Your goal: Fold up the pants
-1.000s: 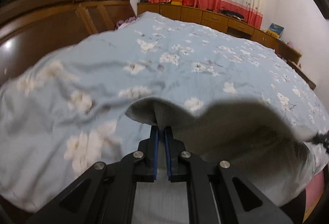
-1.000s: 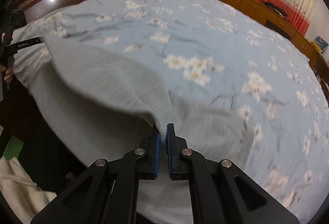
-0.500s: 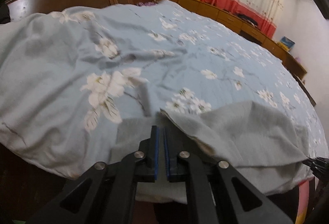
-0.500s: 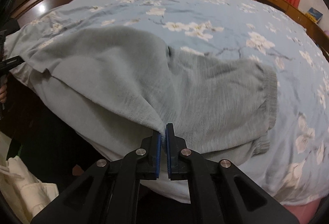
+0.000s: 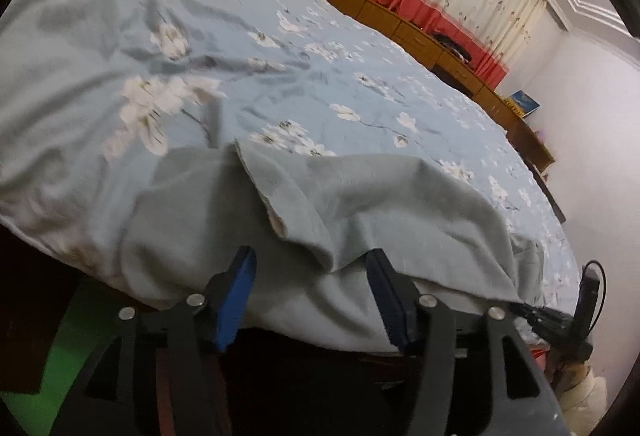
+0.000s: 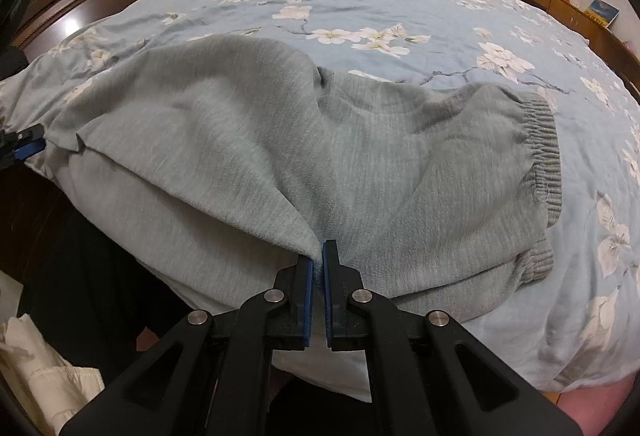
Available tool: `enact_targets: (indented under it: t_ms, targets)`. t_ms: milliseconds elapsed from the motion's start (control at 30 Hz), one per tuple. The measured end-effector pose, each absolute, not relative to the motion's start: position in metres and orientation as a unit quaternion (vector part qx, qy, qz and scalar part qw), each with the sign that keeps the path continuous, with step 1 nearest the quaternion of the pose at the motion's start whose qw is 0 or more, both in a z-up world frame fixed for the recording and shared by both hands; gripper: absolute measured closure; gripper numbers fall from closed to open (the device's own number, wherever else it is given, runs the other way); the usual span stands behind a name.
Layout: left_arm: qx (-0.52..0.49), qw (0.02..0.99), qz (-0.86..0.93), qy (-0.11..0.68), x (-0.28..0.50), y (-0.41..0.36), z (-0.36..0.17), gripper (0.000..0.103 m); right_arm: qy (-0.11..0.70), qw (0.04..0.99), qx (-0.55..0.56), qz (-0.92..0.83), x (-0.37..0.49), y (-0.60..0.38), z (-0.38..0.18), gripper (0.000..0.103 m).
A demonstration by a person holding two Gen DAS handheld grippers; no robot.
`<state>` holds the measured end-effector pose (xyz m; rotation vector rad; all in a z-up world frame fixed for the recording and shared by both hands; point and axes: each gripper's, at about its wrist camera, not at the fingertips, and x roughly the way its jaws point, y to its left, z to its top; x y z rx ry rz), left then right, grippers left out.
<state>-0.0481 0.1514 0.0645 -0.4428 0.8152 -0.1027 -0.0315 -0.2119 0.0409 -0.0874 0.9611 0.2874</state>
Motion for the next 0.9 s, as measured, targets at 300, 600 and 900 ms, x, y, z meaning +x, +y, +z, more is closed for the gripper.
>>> enact_targets:
  t_ms: [300, 600, 900]
  targets:
    - [-0.229, 0.886, 0.009, 0.402, 0.004, 0.151, 0.046, 0.050, 0.467, 0.874, -0.028, 0.134, -0.025, -0.213, 0.034, 0.098]
    - [-0.207, 0.904, -0.018, 0.374, -0.004, 0.151, 0.094, 0.094, 0.417, 0.897, -0.013, 0.144, -0.037, -0.216, 0.081, 0.098]
    - [-0.195, 0.894, 0.019, 0.402, -0.036, 0.182, 0.073, 0.094, 0.437, 0.883, -0.031, 0.167, -0.056, -0.198, 0.059, 0.098]
